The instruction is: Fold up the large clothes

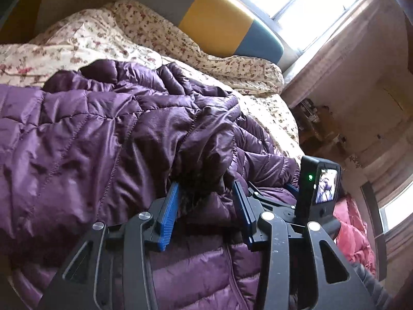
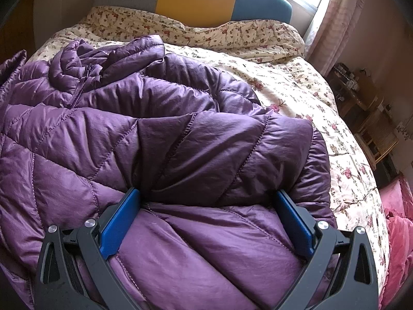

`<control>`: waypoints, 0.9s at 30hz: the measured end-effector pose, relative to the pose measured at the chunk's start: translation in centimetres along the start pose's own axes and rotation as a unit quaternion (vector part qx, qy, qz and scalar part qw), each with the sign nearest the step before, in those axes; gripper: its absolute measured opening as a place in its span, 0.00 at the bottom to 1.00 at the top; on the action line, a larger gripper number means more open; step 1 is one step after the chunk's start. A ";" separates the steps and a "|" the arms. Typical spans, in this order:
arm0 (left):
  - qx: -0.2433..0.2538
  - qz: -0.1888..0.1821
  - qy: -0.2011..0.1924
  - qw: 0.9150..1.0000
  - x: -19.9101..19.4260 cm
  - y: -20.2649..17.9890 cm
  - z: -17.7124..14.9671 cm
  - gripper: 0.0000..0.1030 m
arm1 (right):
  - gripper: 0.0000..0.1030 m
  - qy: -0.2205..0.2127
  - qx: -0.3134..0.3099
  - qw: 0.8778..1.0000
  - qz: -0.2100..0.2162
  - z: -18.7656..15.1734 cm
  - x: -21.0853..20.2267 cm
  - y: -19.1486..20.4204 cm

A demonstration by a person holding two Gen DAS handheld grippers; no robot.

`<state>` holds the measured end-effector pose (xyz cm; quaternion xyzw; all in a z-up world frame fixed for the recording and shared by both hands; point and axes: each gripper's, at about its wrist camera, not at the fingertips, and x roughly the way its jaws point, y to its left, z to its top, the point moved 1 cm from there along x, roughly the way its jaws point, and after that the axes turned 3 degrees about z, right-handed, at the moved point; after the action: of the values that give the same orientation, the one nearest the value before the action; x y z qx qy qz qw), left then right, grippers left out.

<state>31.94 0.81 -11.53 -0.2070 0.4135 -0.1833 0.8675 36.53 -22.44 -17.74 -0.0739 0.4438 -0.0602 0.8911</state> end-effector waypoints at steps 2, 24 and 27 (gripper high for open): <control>0.005 0.001 -0.005 1.000 -0.7 -0.1 -0.2 0.41 | 0.98 0.003 -0.002 1.000 -0.003 0.2 -0.1 0.1; -0.017 0.071 -0.058 0.996 -7.0 5.1 -1.2 0.41 | 0.48 0.025 0.071 0.945 0.318 4.9 -6.6 7.3; -0.020 0.076 -0.068 0.995 -7.8 5.7 -1.0 0.41 | 0.12 0.022 0.054 0.951 0.303 4.7 -6.5 8.1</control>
<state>27.39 9.29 -10.00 -0.2037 0.3719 -0.0938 0.9008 36.73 -12.97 -11.42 0.1138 0.4612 0.1876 0.8597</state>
